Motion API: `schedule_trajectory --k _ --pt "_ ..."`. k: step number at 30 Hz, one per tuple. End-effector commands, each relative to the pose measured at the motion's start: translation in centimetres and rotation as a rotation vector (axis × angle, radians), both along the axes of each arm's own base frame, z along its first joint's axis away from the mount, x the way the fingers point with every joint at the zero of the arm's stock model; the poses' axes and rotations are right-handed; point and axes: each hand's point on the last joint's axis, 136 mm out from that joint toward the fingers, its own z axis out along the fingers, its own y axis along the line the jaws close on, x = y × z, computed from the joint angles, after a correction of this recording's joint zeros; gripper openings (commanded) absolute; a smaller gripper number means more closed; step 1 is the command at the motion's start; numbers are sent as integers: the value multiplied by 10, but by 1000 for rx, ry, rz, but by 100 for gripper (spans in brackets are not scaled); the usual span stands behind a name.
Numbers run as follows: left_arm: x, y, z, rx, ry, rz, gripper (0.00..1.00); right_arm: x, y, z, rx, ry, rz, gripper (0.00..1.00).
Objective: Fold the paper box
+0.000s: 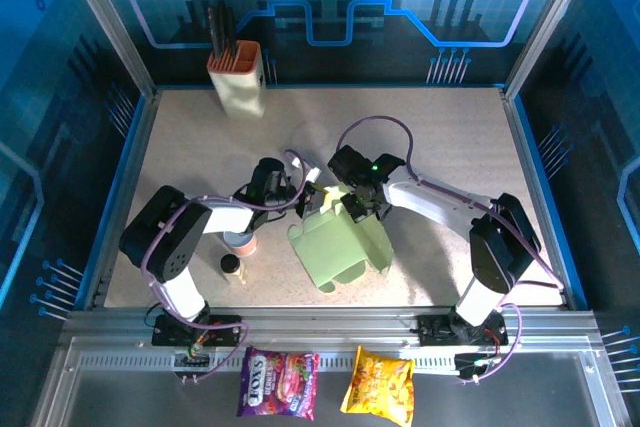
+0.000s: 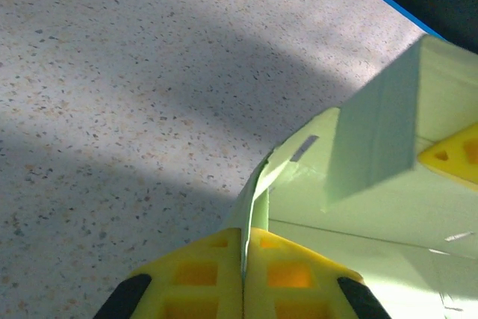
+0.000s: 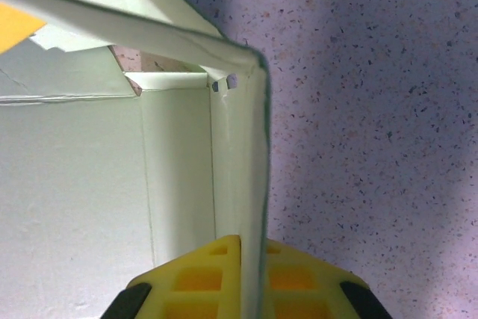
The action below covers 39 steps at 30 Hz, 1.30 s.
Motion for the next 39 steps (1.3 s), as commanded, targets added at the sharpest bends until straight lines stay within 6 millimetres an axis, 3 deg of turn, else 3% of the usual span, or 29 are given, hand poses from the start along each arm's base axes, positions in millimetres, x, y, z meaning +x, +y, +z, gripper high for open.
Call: schedule_trajectory --k 1,14,21,30,39 --pt "-16 -6 11 -11 -18 -43 6 -1 -7 -2 -43 16 -12 0" --pt "-35 -6 -15 46 43 -37 8 -6 0 -6 -83 15 16 4" --pt "-34 0 -31 82 60 -4 8 -8 -1 13 -65 -9 16 14" --pt "-37 2 -37 93 50 5 9 -13 3 36 1 -19 11 28" --pt "-37 1 -31 94 9 5 9 -16 6 43 35 -11 16 31"
